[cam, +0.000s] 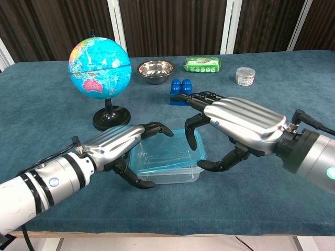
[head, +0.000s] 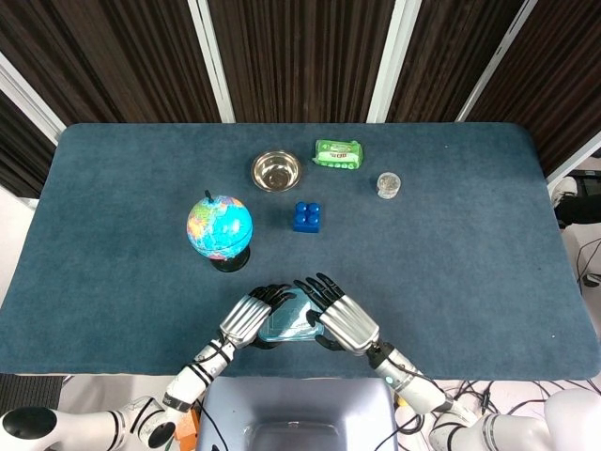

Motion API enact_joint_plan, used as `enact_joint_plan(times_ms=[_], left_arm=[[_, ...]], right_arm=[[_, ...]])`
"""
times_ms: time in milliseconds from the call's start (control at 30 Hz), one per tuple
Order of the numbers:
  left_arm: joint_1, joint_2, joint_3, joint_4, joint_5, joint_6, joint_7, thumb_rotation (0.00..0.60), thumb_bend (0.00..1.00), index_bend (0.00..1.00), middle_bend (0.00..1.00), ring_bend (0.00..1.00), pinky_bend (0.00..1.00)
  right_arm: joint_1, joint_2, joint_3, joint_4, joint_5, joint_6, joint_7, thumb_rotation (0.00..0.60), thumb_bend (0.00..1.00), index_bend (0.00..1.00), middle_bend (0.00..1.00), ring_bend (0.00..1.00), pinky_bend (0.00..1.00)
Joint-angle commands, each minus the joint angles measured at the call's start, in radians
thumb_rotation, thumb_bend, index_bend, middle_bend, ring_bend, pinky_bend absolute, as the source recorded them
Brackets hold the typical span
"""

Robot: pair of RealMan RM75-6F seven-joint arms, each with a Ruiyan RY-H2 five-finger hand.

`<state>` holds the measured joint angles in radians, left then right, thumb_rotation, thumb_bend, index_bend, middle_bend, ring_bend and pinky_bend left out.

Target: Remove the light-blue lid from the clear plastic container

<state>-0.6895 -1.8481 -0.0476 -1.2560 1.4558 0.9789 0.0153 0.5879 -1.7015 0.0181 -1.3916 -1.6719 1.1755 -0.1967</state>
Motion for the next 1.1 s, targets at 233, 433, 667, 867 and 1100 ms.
enact_joint_plan(times_ms=[233, 433, 667, 867, 1100], left_arm=[[0.003, 0.007, 0.002, -0.006, 0.006, 0.006, -0.006, 0.6, 0.21, 0.43, 0.35, 0.16, 0.26], [0.006, 0.015, 0.001, -0.013, 0.008, 0.012, -0.008, 0.6, 0.21, 0.43, 0.35, 0.16, 0.26], [0.008, 0.025, -0.002, -0.022, 0.009, 0.014, -0.019, 0.6, 0.21, 0.42, 0.35, 0.17, 0.26], [0.009, 0.031, 0.001, -0.025, 0.02, 0.022, -0.036, 0.6, 0.21, 0.4, 0.34, 0.17, 0.26], [0.023, 0.039, 0.006, -0.025, 0.049, 0.068, -0.072, 0.6, 0.21, 0.18, 0.19, 0.07, 0.17]], right_arm=[[0.005, -0.029, 0.005, 0.052, -0.04, 0.053, 0.043, 0.6, 0.25, 0.56, 0.0, 0.0, 0.0], [0.011, -0.086, -0.01, 0.154, -0.08, 0.092, 0.102, 0.6, 0.27, 0.57, 0.01, 0.0, 0.0], [0.016, -0.12, -0.023, 0.199, -0.091, 0.092, 0.106, 0.6, 0.36, 0.61, 0.03, 0.0, 0.0], [0.014, -0.13, -0.027, 0.213, -0.091, 0.091, 0.082, 0.6, 0.55, 0.66, 0.06, 0.0, 0.0], [0.012, -0.116, -0.032, 0.217, -0.122, 0.137, 0.069, 0.6, 0.58, 0.67, 0.07, 0.0, 0.0]])
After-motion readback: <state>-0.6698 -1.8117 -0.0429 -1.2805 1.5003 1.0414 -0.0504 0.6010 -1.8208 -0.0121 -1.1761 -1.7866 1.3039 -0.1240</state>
